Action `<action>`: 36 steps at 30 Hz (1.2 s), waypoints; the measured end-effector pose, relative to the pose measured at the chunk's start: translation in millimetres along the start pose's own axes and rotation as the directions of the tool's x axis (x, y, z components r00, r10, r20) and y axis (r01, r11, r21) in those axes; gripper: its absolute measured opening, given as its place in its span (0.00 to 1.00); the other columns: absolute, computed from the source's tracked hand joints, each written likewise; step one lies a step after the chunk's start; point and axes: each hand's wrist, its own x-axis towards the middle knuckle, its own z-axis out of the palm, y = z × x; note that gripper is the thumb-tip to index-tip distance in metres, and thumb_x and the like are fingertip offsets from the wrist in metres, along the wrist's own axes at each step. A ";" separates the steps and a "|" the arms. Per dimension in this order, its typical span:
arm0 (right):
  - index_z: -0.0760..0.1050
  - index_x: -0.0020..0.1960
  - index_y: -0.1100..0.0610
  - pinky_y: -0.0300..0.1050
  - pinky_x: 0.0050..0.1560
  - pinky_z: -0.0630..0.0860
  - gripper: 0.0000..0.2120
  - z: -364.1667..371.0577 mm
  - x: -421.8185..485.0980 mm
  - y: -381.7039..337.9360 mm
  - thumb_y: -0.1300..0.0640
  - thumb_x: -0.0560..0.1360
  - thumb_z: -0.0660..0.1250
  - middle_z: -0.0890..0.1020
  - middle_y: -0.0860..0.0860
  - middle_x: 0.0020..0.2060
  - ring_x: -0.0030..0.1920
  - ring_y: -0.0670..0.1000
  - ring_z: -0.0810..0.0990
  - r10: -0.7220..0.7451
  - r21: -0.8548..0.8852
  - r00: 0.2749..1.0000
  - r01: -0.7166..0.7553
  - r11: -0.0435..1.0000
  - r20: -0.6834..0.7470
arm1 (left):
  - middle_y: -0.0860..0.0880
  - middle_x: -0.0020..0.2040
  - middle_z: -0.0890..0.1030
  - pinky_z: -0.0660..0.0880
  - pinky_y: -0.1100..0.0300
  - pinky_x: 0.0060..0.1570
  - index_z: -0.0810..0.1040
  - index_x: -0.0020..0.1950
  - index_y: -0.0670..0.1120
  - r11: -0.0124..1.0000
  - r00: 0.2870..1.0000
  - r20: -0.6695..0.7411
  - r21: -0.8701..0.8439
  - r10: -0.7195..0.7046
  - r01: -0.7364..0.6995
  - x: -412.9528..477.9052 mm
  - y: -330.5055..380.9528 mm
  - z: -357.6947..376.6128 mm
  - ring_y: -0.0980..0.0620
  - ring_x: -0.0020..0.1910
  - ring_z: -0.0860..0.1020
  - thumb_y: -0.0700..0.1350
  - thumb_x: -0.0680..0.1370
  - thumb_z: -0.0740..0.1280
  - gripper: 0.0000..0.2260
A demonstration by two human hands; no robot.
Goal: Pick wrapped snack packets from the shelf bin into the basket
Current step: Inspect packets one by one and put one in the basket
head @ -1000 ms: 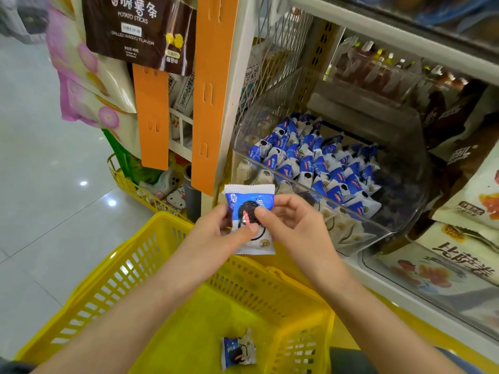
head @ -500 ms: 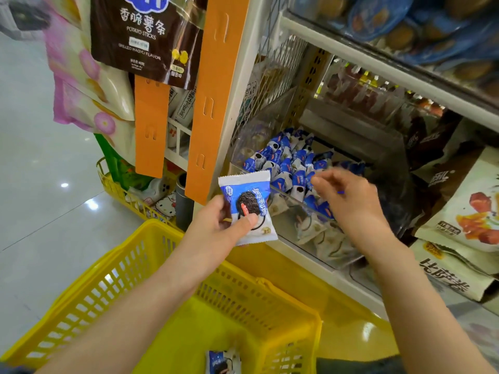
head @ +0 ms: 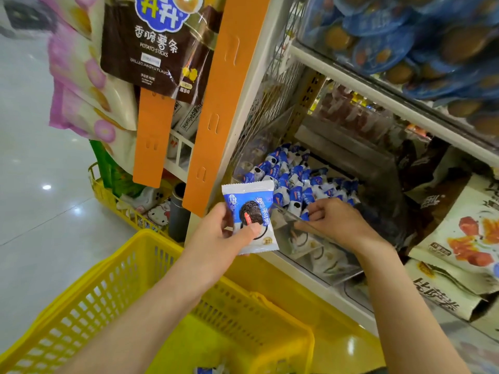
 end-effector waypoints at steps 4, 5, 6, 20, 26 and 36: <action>0.75 0.46 0.49 0.42 0.49 0.76 0.12 -4.3 -4.4 -0.2 0.49 0.67 0.74 0.81 0.46 0.41 0.44 0.45 0.80 -0.016 0.155 0.997 0.005 0.988 0.069 | 0.53 0.51 0.81 0.74 0.73 0.33 0.73 0.59 0.51 1.000 1.000 -0.008 0.009 -0.019 0.019 0.4 -0.8 -0.8 0.63 0.43 0.80 0.44 0.75 0.67 0.14; 0.75 0.45 0.49 0.44 0.50 0.77 0.10 -4.9 -6.3 -0.5 0.52 0.68 0.74 0.81 0.47 0.42 0.44 0.46 0.80 -0.028 0.191 0.998 0.016 0.981 0.059 | 0.53 0.51 0.81 0.75 0.71 0.33 0.73 0.59 0.51 1.000 1.000 -0.014 0.006 -0.028 0.028 0.7 -0.6 -0.4 0.62 0.42 0.81 0.44 0.75 0.67 0.13; 0.75 0.44 0.49 0.44 0.50 0.77 0.09 -5.2 -8.8 -1.1 0.54 0.68 0.74 0.80 0.49 0.42 0.43 0.46 0.79 -0.037 0.223 0.999 0.029 0.974 0.031 | 0.52 0.51 0.81 0.77 0.67 0.34 0.73 0.60 0.50 0.999 0.999 -0.023 0.001 -0.040 0.040 1.0 -0.6 0.2 0.61 0.41 0.81 0.44 0.75 0.66 0.13; 0.76 0.48 0.51 0.30 0.32 0.74 0.07 -6.6 -72.6 -43.9 0.59 0.71 0.70 0.84 0.48 0.39 0.36 0.42 0.82 -0.115 0.854 0.973 0.232 0.465 -0.201 | 0.41 0.52 0.81 0.77 0.59 0.28 0.73 0.57 0.45 0.920 0.958 0.007 -0.276 -0.286 0.277 2.6 6.1 4.1 0.46 0.41 0.81 0.56 0.75 0.61 0.18; 0.76 0.49 0.57 0.35 0.39 0.78 0.13 16.6 -79.5 -56.0 0.65 0.67 0.73 0.82 0.55 0.45 0.40 0.48 0.82 -0.307 0.817 0.950 0.219 0.534 -0.054 | 0.51 0.52 0.83 0.77 0.56 0.50 0.72 0.62 0.49 0.971 0.977 0.140 -0.157 -0.160 0.182 -9.9 9.4 5.7 0.55 0.50 0.81 0.56 0.61 0.71 0.31; 0.77 0.52 0.45 0.30 0.41 0.76 0.12 4.9 -68.3 -44.1 0.46 0.70 0.65 0.83 0.41 0.46 0.46 0.38 0.80 -0.217 0.669 0.968 0.243 0.703 -0.124 | 0.56 0.50 0.82 0.76 0.70 0.42 0.72 0.55 0.59 0.982 0.923 0.341 0.110 -0.181 0.152 -7.8 8.4 -1.3 0.62 0.46 0.81 0.46 0.66 0.75 0.22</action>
